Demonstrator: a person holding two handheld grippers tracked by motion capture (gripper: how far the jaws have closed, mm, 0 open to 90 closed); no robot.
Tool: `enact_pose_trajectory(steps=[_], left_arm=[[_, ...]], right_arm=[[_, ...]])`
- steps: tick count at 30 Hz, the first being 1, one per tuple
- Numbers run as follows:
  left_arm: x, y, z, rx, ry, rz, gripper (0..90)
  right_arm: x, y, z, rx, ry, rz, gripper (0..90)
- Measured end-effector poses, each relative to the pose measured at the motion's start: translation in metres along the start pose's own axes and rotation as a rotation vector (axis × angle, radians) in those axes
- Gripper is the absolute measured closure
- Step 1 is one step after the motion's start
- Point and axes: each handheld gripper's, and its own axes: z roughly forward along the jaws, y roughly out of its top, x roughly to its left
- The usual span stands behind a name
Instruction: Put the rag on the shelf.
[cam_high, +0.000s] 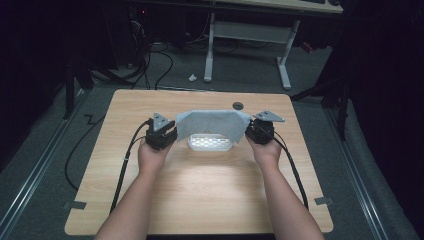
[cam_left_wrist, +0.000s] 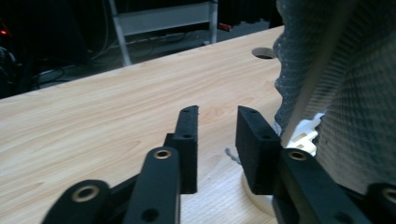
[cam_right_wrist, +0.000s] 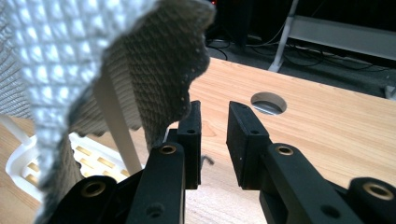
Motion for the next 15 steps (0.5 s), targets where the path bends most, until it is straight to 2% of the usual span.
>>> enact_pose_trajectory(steps=[10, 15], left_arm=[[0.011, 0.003, -0.012, 0.000, 0.032, -0.014, 59.6], [0.018, 0.002, -0.020, -0.001, 0.044, -0.023, 58.9]], right_arm=[[-0.010, 0.004, -0.011, -0.004, -0.032, -0.016, 69.2], [-0.015, 0.004, -0.018, -0.009, -0.047, -0.019, 67.3]])
